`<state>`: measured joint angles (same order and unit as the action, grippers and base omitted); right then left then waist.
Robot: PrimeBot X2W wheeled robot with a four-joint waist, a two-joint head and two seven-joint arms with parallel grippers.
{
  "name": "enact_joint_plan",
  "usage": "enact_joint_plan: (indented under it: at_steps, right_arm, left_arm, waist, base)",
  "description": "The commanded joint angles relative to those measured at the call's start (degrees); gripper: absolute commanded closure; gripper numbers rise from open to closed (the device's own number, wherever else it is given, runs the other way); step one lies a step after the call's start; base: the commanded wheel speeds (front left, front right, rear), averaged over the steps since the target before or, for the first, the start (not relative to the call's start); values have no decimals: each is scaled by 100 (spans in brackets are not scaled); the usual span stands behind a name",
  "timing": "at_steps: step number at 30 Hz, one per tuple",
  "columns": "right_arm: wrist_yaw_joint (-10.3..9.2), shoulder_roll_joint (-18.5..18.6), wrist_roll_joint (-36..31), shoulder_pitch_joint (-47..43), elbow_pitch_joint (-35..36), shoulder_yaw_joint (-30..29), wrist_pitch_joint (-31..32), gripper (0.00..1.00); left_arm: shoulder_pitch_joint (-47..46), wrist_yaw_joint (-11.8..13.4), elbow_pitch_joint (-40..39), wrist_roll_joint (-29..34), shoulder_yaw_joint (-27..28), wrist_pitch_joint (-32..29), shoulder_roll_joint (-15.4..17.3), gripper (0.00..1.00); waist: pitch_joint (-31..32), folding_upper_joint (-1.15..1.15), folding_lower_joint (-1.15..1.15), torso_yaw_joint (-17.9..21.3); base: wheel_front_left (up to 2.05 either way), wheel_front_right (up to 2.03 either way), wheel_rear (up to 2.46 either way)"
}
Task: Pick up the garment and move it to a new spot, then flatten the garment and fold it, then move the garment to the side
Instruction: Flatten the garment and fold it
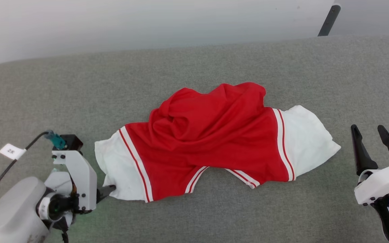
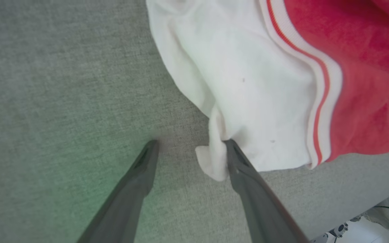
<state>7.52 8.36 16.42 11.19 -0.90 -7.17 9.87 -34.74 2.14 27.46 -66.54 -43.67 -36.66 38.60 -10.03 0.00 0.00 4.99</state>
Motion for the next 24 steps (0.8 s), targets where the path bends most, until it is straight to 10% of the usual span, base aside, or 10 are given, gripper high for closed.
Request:
enact_joint_plan:
  at_steps: [1, 3, 4, 5, 6, 24]
  right_arm:
    - [-6, -8, 11, -16, 26, -1, 2, 0]
    - [-6, 3, 20, 3, 33, -16, 43, 0]
    - [-6, 9, 20, 15, 29, -18, 81, 0]
    - [-6, 20, 24, 36, 35, -2, 115, 0]
    - [-6, 32, 28, 58, 40, 7, 169, 0]
    - [-6, 397, 196, 678, -692, -366, 2434, 0]
  left_arm:
    - [91, -12, 73, 14, -46, 9, -95, 0]
    - [69, -17, 189, -34, -19, 39, -156, 0]
    - [52, -24, 254, -24, -43, 12, -172, 22]
    - [26, -73, 290, 32, -91, -28, -173, 92]
    - [19, -46, 352, 9, -100, -68, -190, 100]
    - [-518, -267, 403, 192, -166, 123, -536, 100]
  waist:
    - [-22, 0, 0, 23]
    - [-43, 0, 0, 37]
    - [-52, 0, 0, 45]
    - [-62, 0, 0, 51]
    - [-72, 0, 0, 55]
    - [-442, 0, 0, -385]
  base:
    - [0, 0, 0]
    - [0, 0, 0]
    - [0, 0, 0]
    - [0, 0, 0]
    - [0, 0, 0]
    - [0, 0, 0]
